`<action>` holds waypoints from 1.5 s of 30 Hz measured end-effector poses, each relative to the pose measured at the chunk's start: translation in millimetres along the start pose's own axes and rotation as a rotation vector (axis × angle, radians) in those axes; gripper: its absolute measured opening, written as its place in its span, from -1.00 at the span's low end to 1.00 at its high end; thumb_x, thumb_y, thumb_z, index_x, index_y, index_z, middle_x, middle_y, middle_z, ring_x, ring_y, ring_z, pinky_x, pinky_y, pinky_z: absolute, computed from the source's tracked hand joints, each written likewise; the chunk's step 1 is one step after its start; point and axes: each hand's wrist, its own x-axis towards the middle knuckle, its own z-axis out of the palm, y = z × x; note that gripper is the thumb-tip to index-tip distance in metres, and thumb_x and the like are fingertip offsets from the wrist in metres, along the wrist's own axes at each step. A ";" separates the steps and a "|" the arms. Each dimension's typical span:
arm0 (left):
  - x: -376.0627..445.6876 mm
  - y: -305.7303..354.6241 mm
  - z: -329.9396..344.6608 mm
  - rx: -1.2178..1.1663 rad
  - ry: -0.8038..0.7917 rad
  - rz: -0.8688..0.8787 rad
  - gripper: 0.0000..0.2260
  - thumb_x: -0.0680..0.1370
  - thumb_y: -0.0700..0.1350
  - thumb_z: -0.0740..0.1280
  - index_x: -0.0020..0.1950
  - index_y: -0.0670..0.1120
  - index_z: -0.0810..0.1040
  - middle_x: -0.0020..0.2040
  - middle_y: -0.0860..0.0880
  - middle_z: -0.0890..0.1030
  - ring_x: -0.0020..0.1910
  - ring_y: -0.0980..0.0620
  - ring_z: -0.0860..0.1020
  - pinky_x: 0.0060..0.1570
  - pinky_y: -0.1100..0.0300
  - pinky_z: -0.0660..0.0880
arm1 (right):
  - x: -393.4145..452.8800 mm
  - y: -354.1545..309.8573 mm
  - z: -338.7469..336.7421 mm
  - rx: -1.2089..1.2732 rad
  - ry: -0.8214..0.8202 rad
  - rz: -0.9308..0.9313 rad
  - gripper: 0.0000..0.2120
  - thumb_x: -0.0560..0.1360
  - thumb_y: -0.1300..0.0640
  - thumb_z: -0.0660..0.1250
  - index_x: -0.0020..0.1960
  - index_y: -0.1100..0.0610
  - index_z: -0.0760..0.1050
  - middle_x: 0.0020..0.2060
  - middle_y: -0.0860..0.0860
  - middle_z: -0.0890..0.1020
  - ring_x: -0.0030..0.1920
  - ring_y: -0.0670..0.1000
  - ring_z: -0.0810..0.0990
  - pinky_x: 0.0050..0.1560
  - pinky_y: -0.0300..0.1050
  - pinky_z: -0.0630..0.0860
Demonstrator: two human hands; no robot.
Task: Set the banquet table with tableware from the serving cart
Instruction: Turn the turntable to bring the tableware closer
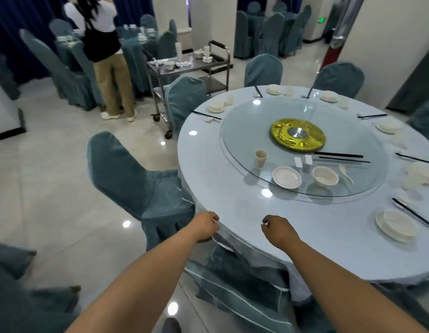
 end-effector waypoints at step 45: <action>343.6 58.4 -168.0 0.251 -0.457 0.599 -0.70 0.51 -0.12 0.30 0.24 -0.03 0.60 0.18 -0.02 0.62 0.16 0.00 0.56 0.04 0.31 0.40 | 150.4 -132.5 2.8 0.353 0.432 0.938 -0.75 0.60 0.06 0.22 0.17 0.12 0.56 0.07 0.05 0.63 0.04 0.05 0.58 0.02 -0.13 0.52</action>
